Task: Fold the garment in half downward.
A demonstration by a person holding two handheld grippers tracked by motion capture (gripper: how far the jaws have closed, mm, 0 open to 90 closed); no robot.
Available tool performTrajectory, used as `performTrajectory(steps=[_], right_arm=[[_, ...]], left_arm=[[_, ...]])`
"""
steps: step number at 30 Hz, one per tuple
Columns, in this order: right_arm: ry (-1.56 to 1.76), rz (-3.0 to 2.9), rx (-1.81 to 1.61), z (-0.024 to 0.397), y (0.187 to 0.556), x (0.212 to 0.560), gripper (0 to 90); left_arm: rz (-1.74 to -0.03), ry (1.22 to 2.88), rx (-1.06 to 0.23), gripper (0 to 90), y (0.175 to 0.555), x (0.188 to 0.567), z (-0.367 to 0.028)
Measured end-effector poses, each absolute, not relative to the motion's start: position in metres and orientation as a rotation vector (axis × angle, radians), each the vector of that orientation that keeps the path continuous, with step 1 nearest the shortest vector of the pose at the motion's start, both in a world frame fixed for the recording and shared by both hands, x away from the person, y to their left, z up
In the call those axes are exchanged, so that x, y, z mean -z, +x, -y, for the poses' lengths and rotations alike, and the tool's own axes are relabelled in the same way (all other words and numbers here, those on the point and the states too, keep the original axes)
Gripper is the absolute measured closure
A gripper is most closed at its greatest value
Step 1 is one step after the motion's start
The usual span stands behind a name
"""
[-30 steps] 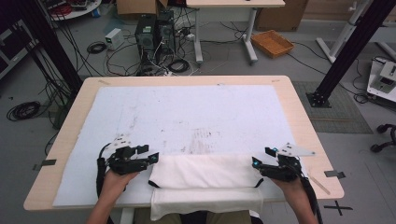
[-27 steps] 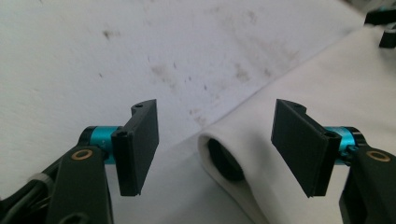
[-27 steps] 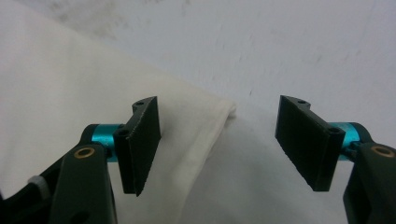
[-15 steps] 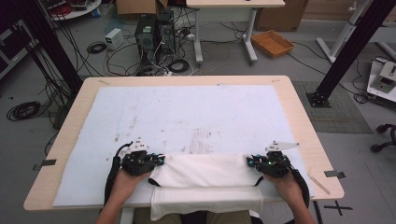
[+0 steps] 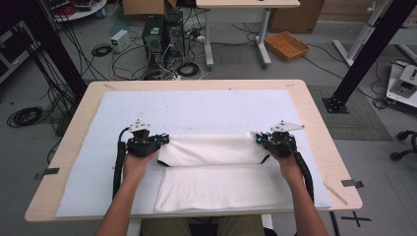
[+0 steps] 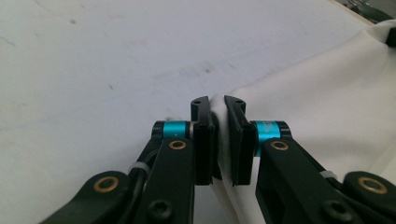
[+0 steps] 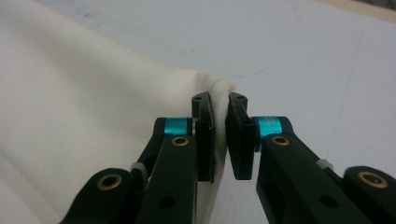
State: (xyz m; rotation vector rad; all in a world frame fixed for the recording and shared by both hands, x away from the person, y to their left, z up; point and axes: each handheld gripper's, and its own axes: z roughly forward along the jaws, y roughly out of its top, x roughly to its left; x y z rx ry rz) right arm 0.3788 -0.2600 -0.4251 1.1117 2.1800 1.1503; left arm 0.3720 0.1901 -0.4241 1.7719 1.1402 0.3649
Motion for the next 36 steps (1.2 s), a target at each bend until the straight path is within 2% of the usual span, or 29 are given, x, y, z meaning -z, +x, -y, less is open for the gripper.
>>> performTrajectory(steps=[3, 4, 5, 7, 8, 11, 15, 21, 23, 27, 28, 29, 30, 32, 36], right_arm=[[1.159, -2.14, -1.18, 0.258, 0.389, 0.425, 82.4], [1.17, -2.136, -1.166, 0.256, 0.39, 0.427, 79.9], [1.192, -2.13, -1.155, 0.255, 0.391, 0.429, 74.9], [1.225, -2.131, -1.139, 0.255, 0.389, 0.431, 58.5], [1.231, -2.133, -1.135, 0.256, 0.388, 0.43, 56.4], [1.198, -2.123, -1.111, 0.26, 0.378, 0.424, 47.0], [1.202, -2.099, -1.18, 0.27, 0.364, 0.418, 43.8], [1.246, -2.171, -1.129, 0.277, 0.353, 0.431, 46.9], [1.261, -2.19, -1.126, 0.277, 0.353, 0.436, 49.4], [1.278, -2.257, -1.088, 0.275, 0.356, 0.442, 65.1], [1.278, -2.257, -1.088, 0.275, 0.356, 0.442, 65.1], [1.285, -2.272, -1.079, 0.274, 0.357, 0.443, 69.7], [1.277, -2.278, -1.062, 0.274, 0.356, 0.444, 81.2], [1.25, -2.271, -1.065, 0.274, 0.354, 0.443, 85.1], [1.197, -2.239, -1.124, 0.276, 0.345, 0.438, 86.4]], left_arm=[[-1.166, 1.76, -0.394, 80.0, 0.379, 0.427, -0.187], [-1.185, 1.758, -0.389, 74.5, 0.38, 0.429, -0.186], [-1.199, 1.761, -0.388, 67.9, 0.38, 0.43, -0.186], [-1.206, 1.768, -0.413, 59.1, 0.377, 0.43, -0.189], [-1.216, 1.749, -0.4, 54.7, 0.375, 0.43, -0.191], [-1.217, 1.723, -0.372, 50.2, 0.368, 0.429, -0.199], [-1.18, 1.745, -0.337, 50.1, 0.353, 0.433, -0.201], [-1.188, 1.786, -0.299, 50.5, 0.334, 0.444, -0.2], [-1.185, 1.802, -0.284, 54.8, 0.332, 0.447, -0.199], [-1.153, 1.851, -0.288, 76.8, 0.332, 0.448, -0.194], [-1.153, 1.851, -0.288, 80.4, 0.332, 0.448, -0.194], [-1.142, 1.877, -0.303, 80.4, 0.331, 0.449, -0.191], [-1.142, 1.878, -0.307, 82.3, 0.33, 0.449, -0.191], [-1.132, 1.856, -0.317, 83.0, 0.327, 0.447, -0.193], [-1.081, 1.789, -0.317, 83.2, 0.314, 0.439, -0.198]])
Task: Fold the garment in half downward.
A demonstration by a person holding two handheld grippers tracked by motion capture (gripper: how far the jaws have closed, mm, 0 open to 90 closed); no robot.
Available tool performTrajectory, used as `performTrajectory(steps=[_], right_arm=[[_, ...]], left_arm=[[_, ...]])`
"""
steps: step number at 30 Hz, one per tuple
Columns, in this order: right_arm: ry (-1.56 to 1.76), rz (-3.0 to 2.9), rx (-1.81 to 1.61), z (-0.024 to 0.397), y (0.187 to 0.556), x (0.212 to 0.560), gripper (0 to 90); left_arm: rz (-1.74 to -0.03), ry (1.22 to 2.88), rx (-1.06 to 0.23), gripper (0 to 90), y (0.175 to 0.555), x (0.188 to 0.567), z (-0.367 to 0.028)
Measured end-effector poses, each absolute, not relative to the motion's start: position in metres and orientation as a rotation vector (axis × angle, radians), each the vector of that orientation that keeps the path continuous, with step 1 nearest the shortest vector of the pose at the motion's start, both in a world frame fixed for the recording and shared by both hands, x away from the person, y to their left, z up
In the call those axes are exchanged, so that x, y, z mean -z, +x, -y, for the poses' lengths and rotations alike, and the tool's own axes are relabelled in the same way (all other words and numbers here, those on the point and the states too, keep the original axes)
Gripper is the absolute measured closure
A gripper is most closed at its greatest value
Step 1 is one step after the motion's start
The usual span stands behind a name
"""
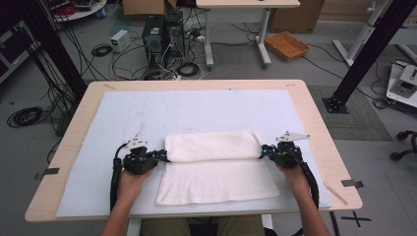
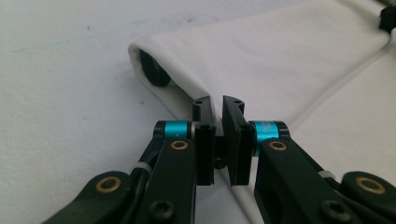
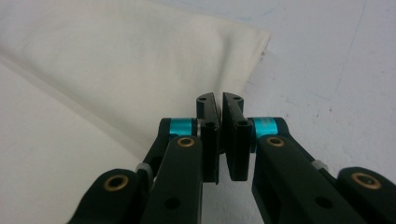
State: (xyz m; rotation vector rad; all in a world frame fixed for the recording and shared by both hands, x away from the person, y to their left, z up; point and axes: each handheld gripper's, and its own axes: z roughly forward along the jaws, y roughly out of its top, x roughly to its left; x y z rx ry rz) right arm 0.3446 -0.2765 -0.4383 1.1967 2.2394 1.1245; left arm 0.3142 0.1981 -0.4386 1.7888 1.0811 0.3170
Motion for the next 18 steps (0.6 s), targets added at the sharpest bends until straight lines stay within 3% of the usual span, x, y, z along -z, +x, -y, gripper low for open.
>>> performTrajectory(steps=[18], right_arm=[[1.053, -2.221, -1.285, 0.299, 0.266, 0.422, 86.5]], left_arm=[[-0.917, 1.726, -0.265, 83.1, 0.233, 0.429, -0.211]])
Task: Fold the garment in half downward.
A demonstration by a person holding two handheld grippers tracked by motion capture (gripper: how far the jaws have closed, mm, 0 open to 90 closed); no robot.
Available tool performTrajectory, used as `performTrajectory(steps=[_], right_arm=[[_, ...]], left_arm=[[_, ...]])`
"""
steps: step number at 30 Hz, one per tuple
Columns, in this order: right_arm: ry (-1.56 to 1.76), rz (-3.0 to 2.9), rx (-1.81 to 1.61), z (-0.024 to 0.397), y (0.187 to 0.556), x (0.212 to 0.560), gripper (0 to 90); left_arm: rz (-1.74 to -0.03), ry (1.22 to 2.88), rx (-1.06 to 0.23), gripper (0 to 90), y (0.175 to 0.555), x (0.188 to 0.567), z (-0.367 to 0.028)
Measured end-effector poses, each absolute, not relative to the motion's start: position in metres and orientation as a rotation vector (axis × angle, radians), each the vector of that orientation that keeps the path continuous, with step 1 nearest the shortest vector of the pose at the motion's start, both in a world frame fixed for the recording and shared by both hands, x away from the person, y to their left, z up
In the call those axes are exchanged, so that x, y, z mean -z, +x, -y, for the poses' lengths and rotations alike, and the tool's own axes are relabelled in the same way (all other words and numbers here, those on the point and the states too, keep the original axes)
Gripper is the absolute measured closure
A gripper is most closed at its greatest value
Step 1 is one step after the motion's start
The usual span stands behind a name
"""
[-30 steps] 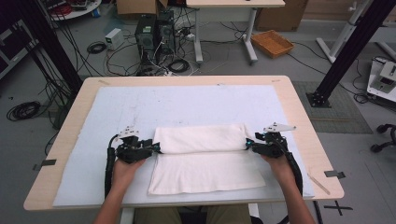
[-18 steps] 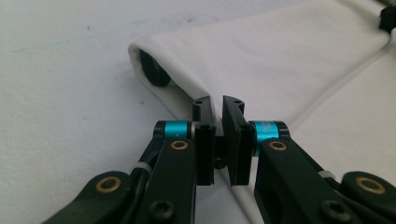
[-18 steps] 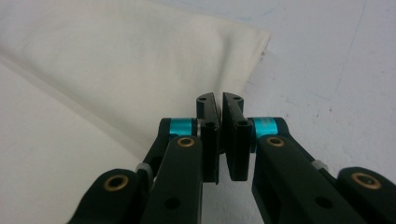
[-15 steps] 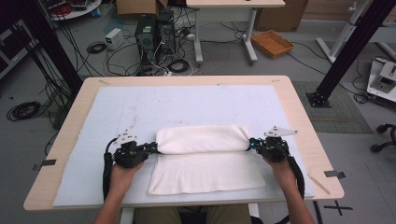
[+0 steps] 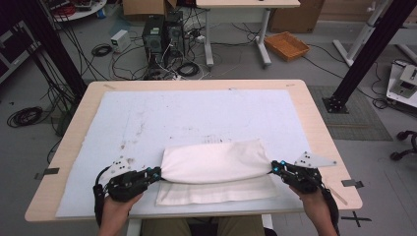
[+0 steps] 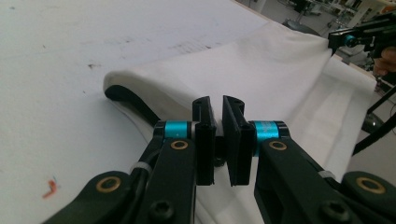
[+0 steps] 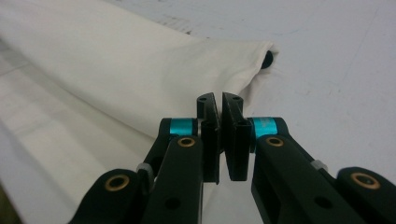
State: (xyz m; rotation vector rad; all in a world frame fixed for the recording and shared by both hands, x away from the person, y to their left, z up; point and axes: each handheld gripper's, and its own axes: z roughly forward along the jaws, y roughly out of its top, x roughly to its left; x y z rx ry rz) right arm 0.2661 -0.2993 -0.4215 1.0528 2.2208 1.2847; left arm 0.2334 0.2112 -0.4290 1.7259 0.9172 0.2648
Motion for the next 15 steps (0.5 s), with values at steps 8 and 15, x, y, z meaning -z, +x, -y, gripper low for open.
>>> performTrajectory(steps=[8, 15], right_arm=[[1.026, -2.262, -1.283, 0.306, 0.232, 0.423, 86.5], [1.02, -2.307, -1.243, 0.31, 0.217, 0.429, 86.5]], left_arm=[[-0.91, 1.781, -0.243, 83.2, 0.209, 0.437, -0.212], [-0.912, 1.82, -0.219, 83.1, 0.197, 0.443, -0.212]])
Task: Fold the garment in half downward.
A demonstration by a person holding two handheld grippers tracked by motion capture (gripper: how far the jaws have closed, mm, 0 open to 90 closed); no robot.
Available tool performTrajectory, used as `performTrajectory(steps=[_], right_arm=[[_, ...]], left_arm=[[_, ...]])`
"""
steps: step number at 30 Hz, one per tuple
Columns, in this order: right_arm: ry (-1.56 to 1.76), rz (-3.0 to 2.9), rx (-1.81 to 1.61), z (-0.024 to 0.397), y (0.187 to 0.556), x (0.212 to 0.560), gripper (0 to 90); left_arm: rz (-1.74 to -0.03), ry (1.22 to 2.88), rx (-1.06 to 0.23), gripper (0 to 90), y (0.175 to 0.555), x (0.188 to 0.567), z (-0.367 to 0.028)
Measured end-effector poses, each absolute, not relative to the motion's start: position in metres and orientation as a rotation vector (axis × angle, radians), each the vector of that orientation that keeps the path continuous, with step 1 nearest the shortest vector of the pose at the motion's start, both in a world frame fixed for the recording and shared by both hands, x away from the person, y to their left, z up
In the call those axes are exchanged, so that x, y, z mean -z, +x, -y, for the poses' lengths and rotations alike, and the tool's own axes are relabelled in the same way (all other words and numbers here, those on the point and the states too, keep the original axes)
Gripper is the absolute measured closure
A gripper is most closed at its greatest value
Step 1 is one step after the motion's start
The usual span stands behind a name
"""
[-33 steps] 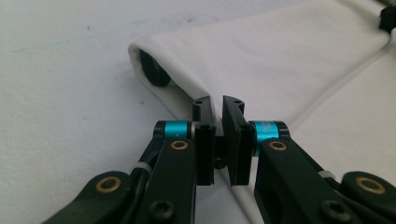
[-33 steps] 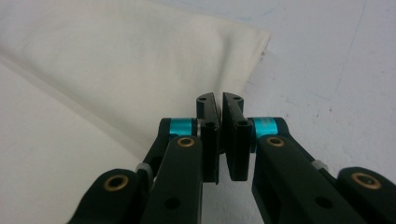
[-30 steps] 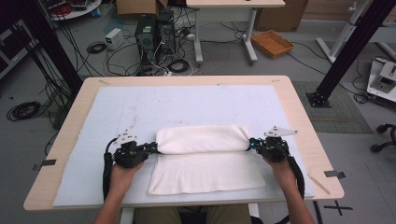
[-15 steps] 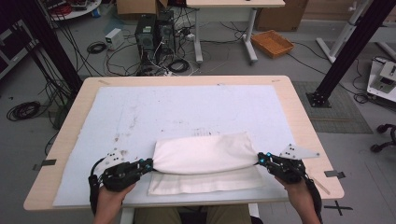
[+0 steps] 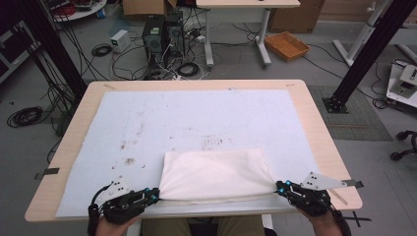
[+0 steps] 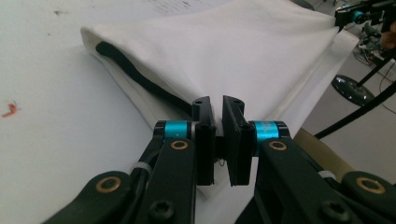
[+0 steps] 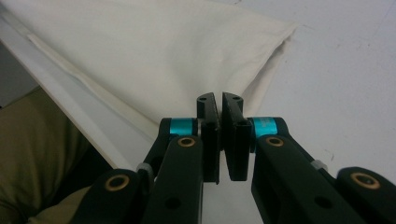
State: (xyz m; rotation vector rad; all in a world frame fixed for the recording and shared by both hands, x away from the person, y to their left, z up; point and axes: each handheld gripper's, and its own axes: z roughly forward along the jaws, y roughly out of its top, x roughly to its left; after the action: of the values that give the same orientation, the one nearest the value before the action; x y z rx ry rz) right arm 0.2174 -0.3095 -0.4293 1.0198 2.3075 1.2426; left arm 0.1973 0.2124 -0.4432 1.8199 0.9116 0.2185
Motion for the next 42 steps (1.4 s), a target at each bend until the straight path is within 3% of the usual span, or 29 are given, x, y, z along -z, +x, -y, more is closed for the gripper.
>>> performTrajectory(steps=[11, 15, 17, 21, 29, 35, 37, 42], right_arm=[[1.058, -2.363, -1.205, 0.31, 0.215, 0.436, 84.2], [1.064, -2.269, -1.242, 0.312, 0.215, 0.428, 54.9], [1.083, -2.178, -1.264, 0.316, 0.218, 0.421, 41.1], [1.131, -2.066, -1.27, 0.322, 0.238, 0.41, 34.6], [1.219, -2.077, -1.245, 0.297, 0.304, 0.408, 29.3], [1.239, -2.156, -1.207, 0.276, 0.337, 0.417, 29.7], [1.25, -2.218, -1.152, 0.268, 0.353, 0.427, 38.3], [1.322, -2.305, -1.062, 0.263, 0.369, 0.444, 43.1]], left_arm=[[-0.916, 1.873, -0.179, 80.0, 0.194, 0.448, -0.213], [-0.957, 1.794, -0.221, 47.2, 0.202, 0.44, -0.217], [-0.984, 1.762, -0.263, 43.3, 0.212, 0.431, -0.22], [-1.014, 1.726, -0.296, 39.5, 0.243, 0.415, -0.221], [-1.102, 1.771, -0.262, 39.4, 0.316, 0.42, -0.198], [-1.156, 1.802, -0.257, 39.5, 0.335, 0.433, -0.191], [-1.174, 1.819, -0.263, 39.5, 0.34, 0.438, -0.192], [-1.184, 1.873, -0.232, 47.4, 0.346, 0.448, -0.189]])
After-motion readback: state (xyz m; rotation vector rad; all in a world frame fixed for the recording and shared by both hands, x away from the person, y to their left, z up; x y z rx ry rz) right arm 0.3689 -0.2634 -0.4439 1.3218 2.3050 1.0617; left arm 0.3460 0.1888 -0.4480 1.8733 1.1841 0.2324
